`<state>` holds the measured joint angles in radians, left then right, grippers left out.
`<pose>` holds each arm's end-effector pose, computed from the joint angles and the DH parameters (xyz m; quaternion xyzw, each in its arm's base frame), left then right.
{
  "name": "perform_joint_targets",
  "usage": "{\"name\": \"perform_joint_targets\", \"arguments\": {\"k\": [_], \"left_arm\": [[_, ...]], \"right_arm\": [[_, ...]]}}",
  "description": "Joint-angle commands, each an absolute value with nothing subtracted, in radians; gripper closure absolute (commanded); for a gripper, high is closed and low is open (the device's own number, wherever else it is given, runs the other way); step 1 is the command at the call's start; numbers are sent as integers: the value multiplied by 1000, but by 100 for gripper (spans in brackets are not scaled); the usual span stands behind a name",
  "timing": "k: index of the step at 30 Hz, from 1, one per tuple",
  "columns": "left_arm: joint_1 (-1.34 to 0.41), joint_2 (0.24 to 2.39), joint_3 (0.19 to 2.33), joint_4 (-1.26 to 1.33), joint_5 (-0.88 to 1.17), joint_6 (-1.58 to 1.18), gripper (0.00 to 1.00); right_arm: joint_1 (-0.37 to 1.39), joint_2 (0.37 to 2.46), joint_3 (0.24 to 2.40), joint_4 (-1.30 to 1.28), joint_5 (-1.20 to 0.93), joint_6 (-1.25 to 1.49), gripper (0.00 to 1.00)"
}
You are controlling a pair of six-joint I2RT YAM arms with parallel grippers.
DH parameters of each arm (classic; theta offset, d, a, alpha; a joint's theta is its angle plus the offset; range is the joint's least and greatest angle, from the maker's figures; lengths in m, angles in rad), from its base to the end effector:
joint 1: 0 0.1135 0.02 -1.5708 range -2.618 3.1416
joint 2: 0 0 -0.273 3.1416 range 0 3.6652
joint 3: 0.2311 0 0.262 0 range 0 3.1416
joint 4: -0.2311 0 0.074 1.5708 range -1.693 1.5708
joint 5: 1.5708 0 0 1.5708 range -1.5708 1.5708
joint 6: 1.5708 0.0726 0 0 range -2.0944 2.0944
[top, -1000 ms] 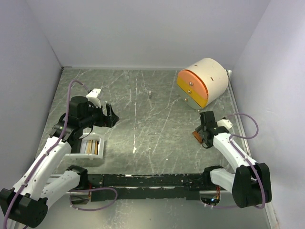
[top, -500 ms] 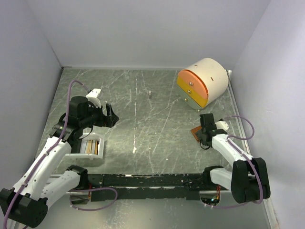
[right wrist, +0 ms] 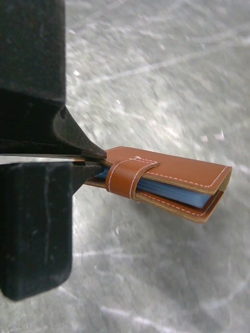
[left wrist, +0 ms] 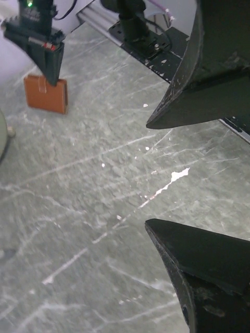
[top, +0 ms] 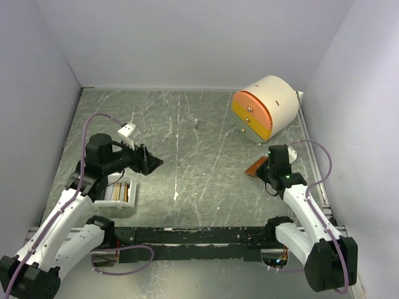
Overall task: Put the credit cards into the card holder
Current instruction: Pick up the card holder from the center of the board, then turn over the card holder.
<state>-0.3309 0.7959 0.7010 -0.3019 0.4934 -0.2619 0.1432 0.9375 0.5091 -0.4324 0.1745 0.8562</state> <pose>0.1929 -0.1026 0.2908 0.1630 0.8023 -0.3513 0.4543 0.2098 0.0175 0.1719 0.3544 0.8648 0.0942 0.3431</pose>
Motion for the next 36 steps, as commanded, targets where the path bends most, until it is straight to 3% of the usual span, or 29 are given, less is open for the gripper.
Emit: {"name": "perform_joint_targets", "arguments": {"k": [1, 7, 20, 29, 36], "left_arm": [[-364, 771, 709, -154, 639, -192, 21], [-442, 773, 687, 12, 635, -91, 18], [-797, 980, 719, 20, 433, 386, 10], [-992, 1102, 736, 98, 199, 587, 8], [-1043, 1184, 745, 147, 115, 633, 17]], "right_arm": [[138, 864, 590, -482, -85, 729, 100], [182, 828, 603, -417, -457, 878, 100], [337, 854, 546, -98, -630, 1317, 100], [345, 940, 553, -44, -752, 1292, 100], [347, 932, 480, 105, -794, 1404, 100]]}}
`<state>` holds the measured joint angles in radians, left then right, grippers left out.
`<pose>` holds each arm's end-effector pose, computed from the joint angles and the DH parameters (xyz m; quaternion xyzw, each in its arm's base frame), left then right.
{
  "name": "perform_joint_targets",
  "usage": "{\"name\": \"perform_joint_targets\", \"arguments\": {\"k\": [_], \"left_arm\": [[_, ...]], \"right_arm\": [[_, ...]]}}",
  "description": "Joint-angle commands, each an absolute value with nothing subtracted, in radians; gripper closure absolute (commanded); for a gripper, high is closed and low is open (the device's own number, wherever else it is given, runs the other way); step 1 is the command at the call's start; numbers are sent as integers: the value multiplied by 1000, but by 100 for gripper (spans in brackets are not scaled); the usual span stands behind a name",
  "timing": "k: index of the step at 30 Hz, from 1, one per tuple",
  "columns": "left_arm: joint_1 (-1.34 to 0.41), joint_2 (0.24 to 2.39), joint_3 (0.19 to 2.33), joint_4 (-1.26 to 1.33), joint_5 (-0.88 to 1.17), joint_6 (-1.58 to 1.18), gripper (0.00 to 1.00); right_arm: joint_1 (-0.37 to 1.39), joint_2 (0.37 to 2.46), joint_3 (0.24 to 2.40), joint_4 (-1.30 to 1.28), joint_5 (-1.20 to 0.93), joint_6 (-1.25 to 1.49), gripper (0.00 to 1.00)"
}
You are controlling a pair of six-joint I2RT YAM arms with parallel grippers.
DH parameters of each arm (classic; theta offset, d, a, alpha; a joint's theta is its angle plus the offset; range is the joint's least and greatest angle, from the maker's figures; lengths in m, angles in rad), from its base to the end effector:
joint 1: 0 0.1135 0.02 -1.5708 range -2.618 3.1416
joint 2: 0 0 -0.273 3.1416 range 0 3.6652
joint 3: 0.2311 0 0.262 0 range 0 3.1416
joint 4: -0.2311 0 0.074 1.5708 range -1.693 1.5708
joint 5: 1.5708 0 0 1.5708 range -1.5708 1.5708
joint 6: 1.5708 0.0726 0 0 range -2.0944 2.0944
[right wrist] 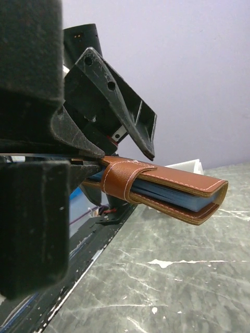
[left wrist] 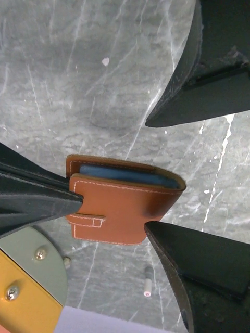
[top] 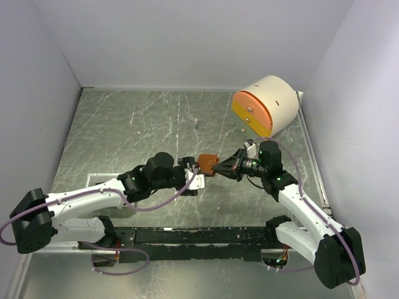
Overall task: Put the credit cards into the card holder
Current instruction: Turn over the card holder.
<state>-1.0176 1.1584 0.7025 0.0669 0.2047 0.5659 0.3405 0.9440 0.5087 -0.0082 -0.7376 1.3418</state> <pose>0.1452 -0.2632 0.2502 0.6278 0.5399 -0.2068 0.5211 0.2022 0.1234 0.2267 0.2095 0.7842 0.5746 0.1051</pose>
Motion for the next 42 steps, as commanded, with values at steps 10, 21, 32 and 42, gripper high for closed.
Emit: {"name": "perform_joint_targets", "arguments": {"k": [10, 21, 32, 42], "left_arm": [[-1056, 1180, 736, 184, 28, 614, 74], [-1054, 1034, 706, 65, -13, 243, 93], [-871, 1030, 780, -117, 151, -239, 93], [-712, 1053, 875, -222, 398, -522, 93]], "right_arm": [[347, 977, 491, 119, -831, 1358, 100], [347, 833, 611, -116, -562, 938, 32], [427, 713, 474, 123, -430, 608, 26], [700, 723, 366, 361, -238, 277, 35]]}}
